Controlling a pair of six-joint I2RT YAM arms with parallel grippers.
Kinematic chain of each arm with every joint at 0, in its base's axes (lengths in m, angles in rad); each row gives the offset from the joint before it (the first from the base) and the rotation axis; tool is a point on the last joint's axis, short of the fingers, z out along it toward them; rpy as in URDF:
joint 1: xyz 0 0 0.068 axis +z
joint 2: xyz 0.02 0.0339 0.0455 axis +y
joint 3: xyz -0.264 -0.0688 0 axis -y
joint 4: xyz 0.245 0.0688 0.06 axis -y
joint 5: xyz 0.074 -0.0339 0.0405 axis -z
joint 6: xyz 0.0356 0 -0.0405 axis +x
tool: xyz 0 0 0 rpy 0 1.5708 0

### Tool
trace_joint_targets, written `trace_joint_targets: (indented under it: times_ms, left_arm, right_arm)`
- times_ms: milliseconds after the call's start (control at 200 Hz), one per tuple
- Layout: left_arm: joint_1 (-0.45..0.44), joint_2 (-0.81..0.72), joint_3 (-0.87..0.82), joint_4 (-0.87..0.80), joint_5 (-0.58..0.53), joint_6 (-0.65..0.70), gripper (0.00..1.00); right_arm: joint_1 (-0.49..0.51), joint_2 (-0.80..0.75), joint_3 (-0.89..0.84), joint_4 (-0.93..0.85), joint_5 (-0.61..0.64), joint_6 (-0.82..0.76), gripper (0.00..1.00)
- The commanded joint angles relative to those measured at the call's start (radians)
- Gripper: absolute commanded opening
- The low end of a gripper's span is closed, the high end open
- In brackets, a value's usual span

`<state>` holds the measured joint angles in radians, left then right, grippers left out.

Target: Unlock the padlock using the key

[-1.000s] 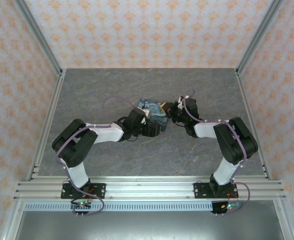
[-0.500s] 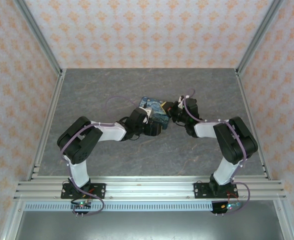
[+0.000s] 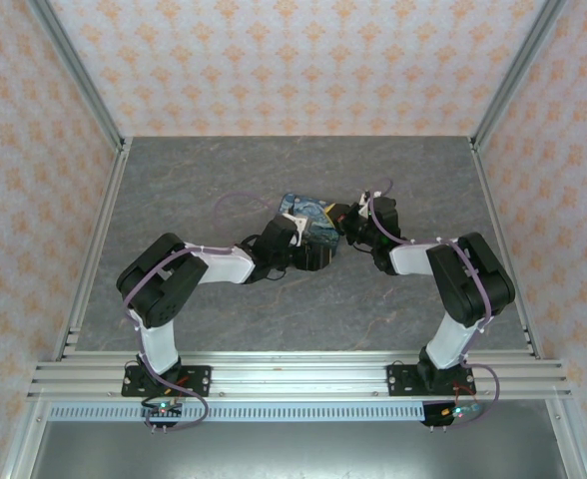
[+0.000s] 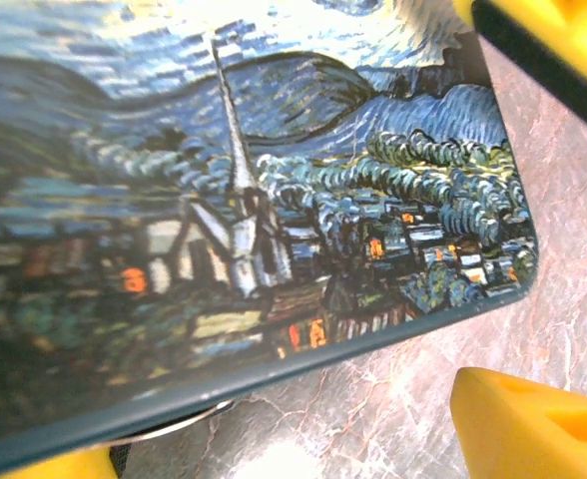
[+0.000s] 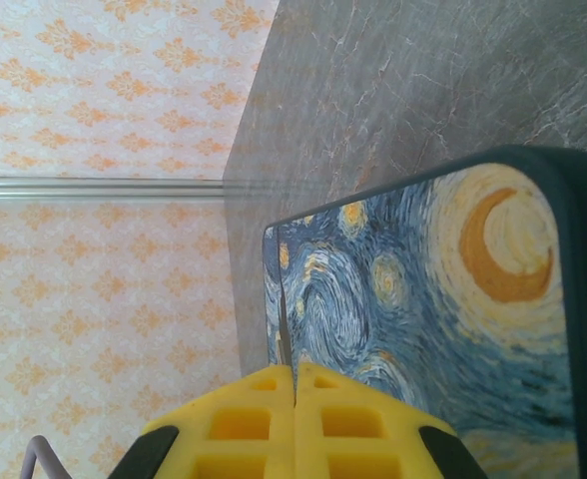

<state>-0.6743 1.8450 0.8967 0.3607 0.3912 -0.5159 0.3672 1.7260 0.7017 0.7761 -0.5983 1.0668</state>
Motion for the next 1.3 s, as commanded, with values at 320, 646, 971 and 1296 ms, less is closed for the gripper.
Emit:
trace_joint_targets:
  times_ms: [320,646,971,1296]
  left_arm:
    - [0.007,0.049,-0.033,0.192,0.053,-0.173,0.81]
    - [0.005,-0.004,-0.059,0.224,0.056,-0.206,0.77]
    - [0.007,-0.004,-0.067,0.304,0.058,-0.307,0.76]
    - [0.005,0.044,-0.079,0.376,0.052,-0.391,0.72]
  right_arm:
    - [-0.01,0.0,-0.022,0.058,-0.013,0.01,0.0]
    - [-0.011,0.004,-0.023,0.061,-0.014,0.016,0.0]
    - [-0.011,-0.002,-0.027,0.064,-0.012,0.021,0.0]
    - [-0.011,0.002,-0.028,0.068,-0.012,0.022,0.0]
